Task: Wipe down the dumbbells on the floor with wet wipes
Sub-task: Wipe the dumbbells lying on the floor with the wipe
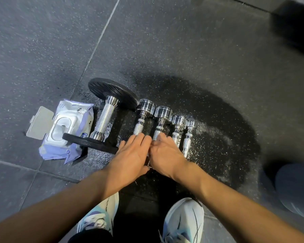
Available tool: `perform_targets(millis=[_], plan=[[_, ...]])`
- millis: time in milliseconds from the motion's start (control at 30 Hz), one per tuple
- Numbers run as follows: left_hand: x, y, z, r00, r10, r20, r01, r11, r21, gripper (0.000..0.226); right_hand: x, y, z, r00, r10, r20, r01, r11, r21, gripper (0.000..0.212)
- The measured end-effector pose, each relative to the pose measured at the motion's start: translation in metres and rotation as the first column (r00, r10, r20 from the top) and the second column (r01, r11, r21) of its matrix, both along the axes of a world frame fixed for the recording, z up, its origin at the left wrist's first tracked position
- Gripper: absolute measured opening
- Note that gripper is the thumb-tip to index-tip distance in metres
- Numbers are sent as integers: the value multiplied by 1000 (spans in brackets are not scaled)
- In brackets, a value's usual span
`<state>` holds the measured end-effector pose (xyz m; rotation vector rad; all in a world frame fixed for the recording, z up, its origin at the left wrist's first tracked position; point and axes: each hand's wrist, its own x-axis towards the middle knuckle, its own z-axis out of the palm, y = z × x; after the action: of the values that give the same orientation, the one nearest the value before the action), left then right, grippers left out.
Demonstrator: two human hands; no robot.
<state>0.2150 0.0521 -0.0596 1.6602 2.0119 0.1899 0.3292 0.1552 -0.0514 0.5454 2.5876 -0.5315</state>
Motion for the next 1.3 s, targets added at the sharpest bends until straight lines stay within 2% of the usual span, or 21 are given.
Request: perform_targets(millis=[100, 167, 267, 600, 733, 800, 900, 1000, 1100, 1167, 1300], plan=[[1, 5, 0, 999, 35, 0, -34, 999, -36, 77, -13, 5, 5, 995, 75, 65, -80, 994, 77, 19], [0, 6, -1, 999, 46, 1, -46, 998, -40, 79, -22, 6, 7, 990, 76, 119, -77, 997, 8, 13], [1, 7, -2, 997, 76, 27, -75, 996, -51, 82, -30, 4, 11, 987, -11, 159, 28, 994, -104, 7], [1, 9, -1, 994, 99, 42, -97, 994, -56, 82, -37, 9, 12, 991, 23, 133, -6, 992, -125, 6], [1, 8, 1, 994, 98, 49, -96, 995, -42, 83, -22, 12, 11, 994, 55, 98, -48, 996, -79, 24], [0, 8, 1, 994, 96, 60, -93, 994, -52, 81, -6, 16, 11, 998, 45, 40, -41, 995, -88, 16], [-2, 11, 1, 992, 97, 83, -91, 993, -77, 76, 18, 20, 10, 997, -51, -52, 45, 991, -123, 25], [-4, 13, 1, 990, 108, 92, -95, 987, -131, 76, 28, 22, 9, 975, -220, -17, 213, 960, -180, 21], [-4, 15, 1, 989, 112, 92, -97, 983, -158, 76, 26, 16, 4, 895, -442, 66, 444, 862, -245, 8], [-4, 16, 1, 989, 116, 89, -99, 979, -178, 76, 24, 12, 2, 823, -552, 134, 566, 777, -274, 9], [-5, 17, 3, 988, 120, 99, -99, 976, -194, 76, 19, 9, -5, 730, -624, 279, 683, 648, -338, 19]])
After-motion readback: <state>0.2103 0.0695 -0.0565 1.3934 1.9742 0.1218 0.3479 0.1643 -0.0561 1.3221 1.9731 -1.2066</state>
